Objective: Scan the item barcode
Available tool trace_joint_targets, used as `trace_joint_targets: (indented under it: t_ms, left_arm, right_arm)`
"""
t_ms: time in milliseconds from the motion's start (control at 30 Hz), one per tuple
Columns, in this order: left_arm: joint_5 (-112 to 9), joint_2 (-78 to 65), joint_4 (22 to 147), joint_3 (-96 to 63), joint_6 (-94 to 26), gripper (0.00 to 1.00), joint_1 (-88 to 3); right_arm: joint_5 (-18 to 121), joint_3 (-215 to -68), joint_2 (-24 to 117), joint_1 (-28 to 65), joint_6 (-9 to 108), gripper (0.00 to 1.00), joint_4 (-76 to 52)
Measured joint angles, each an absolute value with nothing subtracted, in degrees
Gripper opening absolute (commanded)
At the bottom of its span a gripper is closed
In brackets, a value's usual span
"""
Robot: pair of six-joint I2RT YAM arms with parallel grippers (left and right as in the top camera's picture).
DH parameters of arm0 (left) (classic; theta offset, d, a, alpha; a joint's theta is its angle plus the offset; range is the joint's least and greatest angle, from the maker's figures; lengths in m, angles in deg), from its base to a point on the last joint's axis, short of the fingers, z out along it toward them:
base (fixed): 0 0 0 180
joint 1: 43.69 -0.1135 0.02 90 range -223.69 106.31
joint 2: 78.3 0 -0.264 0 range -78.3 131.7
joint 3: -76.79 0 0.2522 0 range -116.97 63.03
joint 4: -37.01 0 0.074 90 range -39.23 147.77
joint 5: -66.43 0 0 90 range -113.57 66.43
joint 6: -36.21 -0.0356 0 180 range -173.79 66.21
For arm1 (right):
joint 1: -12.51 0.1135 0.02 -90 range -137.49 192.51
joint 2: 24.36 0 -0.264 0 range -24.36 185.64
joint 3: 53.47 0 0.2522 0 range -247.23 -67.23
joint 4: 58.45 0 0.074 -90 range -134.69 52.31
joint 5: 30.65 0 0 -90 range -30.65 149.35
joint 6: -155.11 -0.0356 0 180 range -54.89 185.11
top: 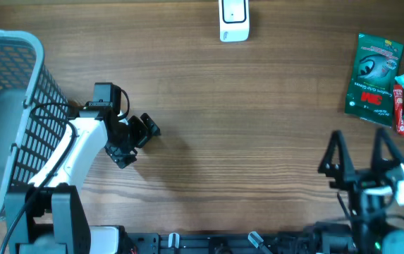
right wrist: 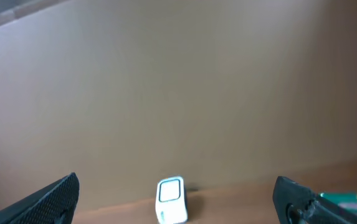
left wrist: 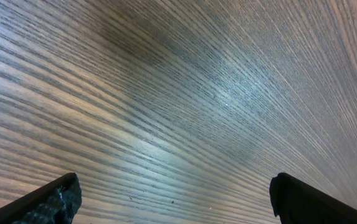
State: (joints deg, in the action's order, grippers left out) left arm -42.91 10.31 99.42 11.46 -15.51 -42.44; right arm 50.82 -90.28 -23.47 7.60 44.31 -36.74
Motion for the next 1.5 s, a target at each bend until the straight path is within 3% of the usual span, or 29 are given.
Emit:
trace_joint_targets:
  t_ms: [267,467,633,767,1100,1500]
  left_arm:
    - [-42.9,10.3,99.4,11.5,-15.5,1.00,-42.4]
    - [-42.9,10.3,99.4,11.5,-15.5,1.00,-42.4]
    - [-42.9,10.3,99.4,11.5,-15.5,1.00,-42.4]
    - [-42.9,10.3,99.4,11.5,-15.5,1.00,-42.4]
    - [-42.9,10.3,99.4,11.5,-15.5,1.00,-42.4]
    - [-42.9,10.3,99.4,11.5,-15.5,1.00,-42.4]
  right_arm:
    - [60.9,-77.4,-23.5,7.6,28.9,1.00,-40.9]
    - [70.6,-70.2,-23.5,7.6,7.7,1.00,-38.7]
    - [71.7,-70.1,-23.5,7.6,4.2,1.00,-39.1]
    - [72.0,-70.1,-23.5,7.6,9.9,1.00,-39.2]
    - [62.6,-68.9,-23.5,9.1,41.9,1.00,-44.6]
    - [57.9,-67.7,-23.5,9.1,61.0,1.00,-44.7]
